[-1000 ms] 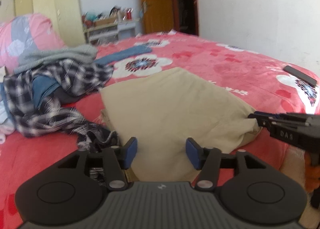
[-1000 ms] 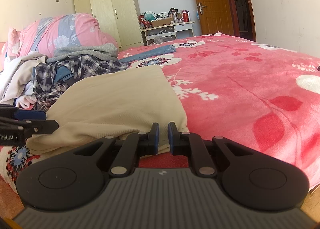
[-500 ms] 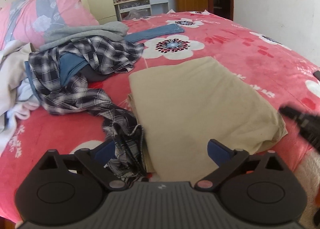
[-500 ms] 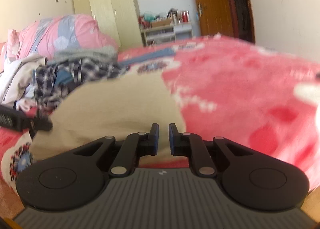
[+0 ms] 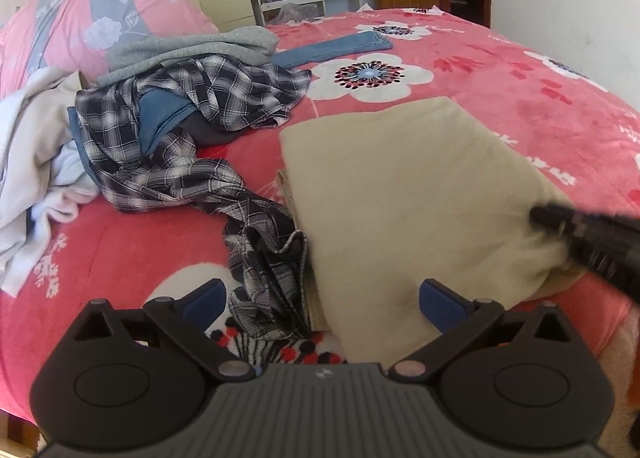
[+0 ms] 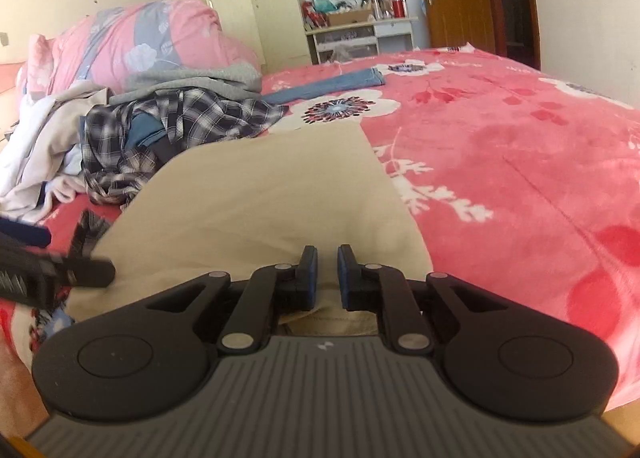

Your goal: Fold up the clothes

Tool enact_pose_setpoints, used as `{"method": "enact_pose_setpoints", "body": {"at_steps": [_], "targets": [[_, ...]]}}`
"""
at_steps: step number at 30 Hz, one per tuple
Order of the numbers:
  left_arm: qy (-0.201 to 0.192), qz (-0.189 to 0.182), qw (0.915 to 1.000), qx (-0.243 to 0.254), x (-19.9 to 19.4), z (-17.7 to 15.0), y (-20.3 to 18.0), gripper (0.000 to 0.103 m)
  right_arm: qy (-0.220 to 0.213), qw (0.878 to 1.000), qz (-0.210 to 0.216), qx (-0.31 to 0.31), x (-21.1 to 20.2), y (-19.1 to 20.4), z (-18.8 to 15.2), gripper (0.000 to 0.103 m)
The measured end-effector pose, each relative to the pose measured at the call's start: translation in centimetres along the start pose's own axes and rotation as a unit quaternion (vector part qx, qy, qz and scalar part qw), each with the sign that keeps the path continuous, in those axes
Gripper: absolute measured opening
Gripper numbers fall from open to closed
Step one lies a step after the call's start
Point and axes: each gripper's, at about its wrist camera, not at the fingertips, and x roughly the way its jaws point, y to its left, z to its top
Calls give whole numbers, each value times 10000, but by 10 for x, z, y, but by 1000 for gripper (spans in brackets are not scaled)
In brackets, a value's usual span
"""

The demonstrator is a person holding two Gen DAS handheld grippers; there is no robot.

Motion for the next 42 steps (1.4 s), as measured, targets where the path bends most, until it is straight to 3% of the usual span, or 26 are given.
{"method": "enact_pose_setpoints", "body": {"at_steps": [4, 8, 10, 15, 29, 32, 34, 36, 42], "targets": [[62, -3, 10000, -66, 1, 0, 1, 103, -301, 9995, 11, -50, -3, 3, 20, 11], [119, -4, 9999, -81, 3, 0, 0, 103, 199, 9992, -104, -323, 30, -3, 3, 10], [121, 14, 9999, -80, 4, 0, 1, 103, 206, 9988, -111, -437, 32, -1, 2, 10], [113, 54, 9999, -62, 4, 0, 1, 103, 191, 9990, -32, -399, 32, 4, 36, 11], [103, 16, 9999, 49, 8, -2, 5, 103, 498, 9976, 11, -478, 78, -2, 81, 13], [38, -82, 9999, 109, 7, -3, 9, 103, 304, 9987, 102, -387, 92, -3, 97, 13], [-17, -168, 9998, 119, 7, -5, 15, 103, 415, 9987, 236, -165, 112, -9, 97, 13], [-146, -279, 9995, 72, 5, -6, 22, 103, 801, 9963, 114, -282, 144, -13, 75, 13], [-692, -431, 9966, -98, 2, 1, 36, 103, 478, 9982, 133, -323, 145, -12, 63, 13]]}}
